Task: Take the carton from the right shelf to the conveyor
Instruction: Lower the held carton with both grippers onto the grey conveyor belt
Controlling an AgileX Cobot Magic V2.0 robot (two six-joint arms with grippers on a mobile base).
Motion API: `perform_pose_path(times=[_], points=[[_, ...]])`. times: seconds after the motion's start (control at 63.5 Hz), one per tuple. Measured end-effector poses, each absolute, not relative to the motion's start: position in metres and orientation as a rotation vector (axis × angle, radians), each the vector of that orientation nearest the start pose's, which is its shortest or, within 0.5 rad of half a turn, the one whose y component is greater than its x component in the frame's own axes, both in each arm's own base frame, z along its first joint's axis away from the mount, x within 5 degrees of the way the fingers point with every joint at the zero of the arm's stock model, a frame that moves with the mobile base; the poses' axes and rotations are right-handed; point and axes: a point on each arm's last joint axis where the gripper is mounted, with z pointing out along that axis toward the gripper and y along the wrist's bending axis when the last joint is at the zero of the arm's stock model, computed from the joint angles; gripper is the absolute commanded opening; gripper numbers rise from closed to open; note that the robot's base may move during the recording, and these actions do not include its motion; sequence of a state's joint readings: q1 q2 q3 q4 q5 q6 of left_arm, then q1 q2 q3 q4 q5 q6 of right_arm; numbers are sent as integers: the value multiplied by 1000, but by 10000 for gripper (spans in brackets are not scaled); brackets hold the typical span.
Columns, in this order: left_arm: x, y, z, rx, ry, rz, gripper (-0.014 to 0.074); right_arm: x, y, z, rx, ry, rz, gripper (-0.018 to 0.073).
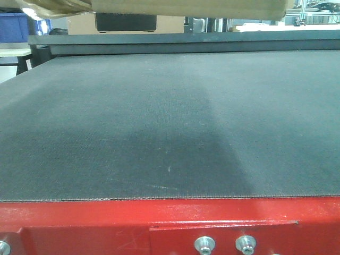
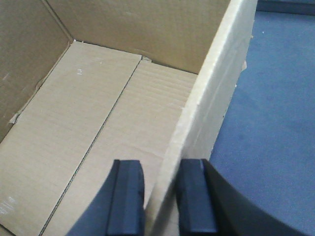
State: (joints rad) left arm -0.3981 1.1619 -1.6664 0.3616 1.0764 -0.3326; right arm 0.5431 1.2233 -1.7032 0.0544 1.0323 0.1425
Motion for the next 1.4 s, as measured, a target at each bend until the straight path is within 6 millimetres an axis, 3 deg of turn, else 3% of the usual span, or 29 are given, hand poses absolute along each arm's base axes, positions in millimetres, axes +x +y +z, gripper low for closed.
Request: perform_pose_path(times=[1.039, 1.212, 1.401], points=[[197, -53, 521, 57, 1956, -50, -16, 189, 119, 514, -411, 2021, 489, -60], [219, -62, 501, 62, 2082, -10, -16, 216, 132, 496, -424, 2094, 427, -60], [257, -76, 465, 88, 2230, 69, -16, 264, 152, 454, -446, 2237, 315, -60]])
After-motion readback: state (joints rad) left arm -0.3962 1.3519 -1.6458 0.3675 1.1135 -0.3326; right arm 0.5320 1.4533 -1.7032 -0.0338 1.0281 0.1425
